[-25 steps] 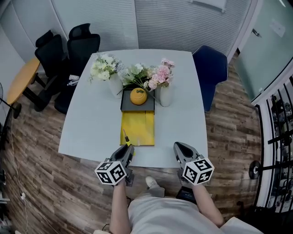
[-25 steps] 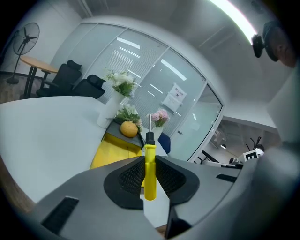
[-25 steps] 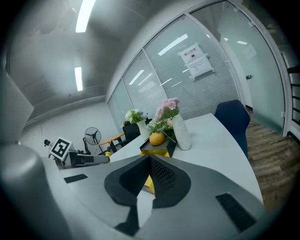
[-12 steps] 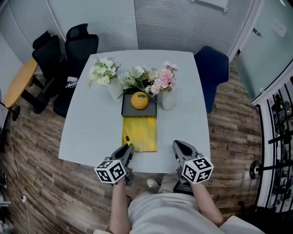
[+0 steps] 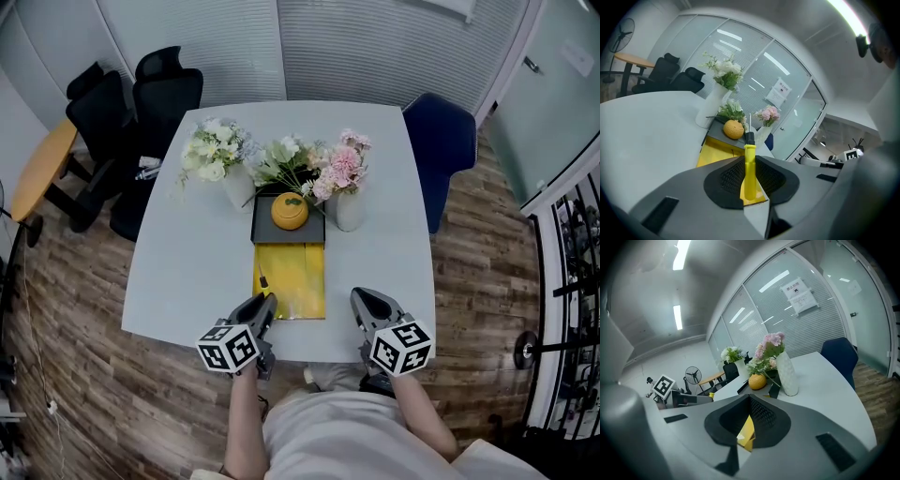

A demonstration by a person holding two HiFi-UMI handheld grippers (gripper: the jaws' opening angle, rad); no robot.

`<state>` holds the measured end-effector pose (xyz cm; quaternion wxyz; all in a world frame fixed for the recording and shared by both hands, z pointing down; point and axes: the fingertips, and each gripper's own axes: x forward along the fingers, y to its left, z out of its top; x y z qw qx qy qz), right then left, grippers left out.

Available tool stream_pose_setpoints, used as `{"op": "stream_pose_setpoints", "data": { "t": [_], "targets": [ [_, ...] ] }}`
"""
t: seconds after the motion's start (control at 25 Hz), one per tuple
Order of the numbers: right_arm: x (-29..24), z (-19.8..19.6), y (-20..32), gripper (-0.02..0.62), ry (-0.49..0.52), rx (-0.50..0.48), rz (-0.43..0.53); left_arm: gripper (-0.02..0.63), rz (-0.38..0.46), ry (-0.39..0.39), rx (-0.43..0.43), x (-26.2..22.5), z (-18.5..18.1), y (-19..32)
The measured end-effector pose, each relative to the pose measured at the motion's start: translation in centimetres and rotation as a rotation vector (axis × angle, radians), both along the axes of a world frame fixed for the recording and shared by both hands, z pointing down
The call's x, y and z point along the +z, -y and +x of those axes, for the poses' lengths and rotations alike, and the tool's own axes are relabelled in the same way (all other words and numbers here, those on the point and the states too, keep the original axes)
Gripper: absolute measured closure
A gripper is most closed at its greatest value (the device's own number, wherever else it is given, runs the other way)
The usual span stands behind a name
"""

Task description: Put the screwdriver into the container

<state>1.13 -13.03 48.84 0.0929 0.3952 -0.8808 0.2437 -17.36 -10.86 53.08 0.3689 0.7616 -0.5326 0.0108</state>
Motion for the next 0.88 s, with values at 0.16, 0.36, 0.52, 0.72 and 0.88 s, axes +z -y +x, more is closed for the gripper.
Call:
{"op": "stream_pose_setpoints", "data": {
  "t": [0.16, 0.36, 0.52, 0.72, 0.88],
  "targets": [
    [0.2, 0.0, 1.1, 0.580, -0.006, -0.007, -0.005, 0.538, -0.014, 0.001, 0.000, 0.4, 0.1, 0.8],
    [1.0, 0.2, 2.1, 0.580, -0.007, -0.008, -0.023, 0.538, -0.052, 0.008, 0.009, 1.5, 0.3, 1.5],
    [1.6, 0.2, 2.9, 0.580, -0.009, -0.011, -0.034, 0.538, -0.085, 0.017, 0.017, 2.5, 0.5, 2.0],
    [2.3, 0.4, 4.1, 0.580, -0.018, -0.005, -0.049, 0.538, -0.123, 0.034, 0.033, 3.7, 0.5, 2.8],
    [3.1, 0.5, 4.6, 0.580, -0.025, 0.001, -0.062, 0.538, -0.157, 0.047, 0.044, 4.8, 0.4, 2.9]
  ]
}}
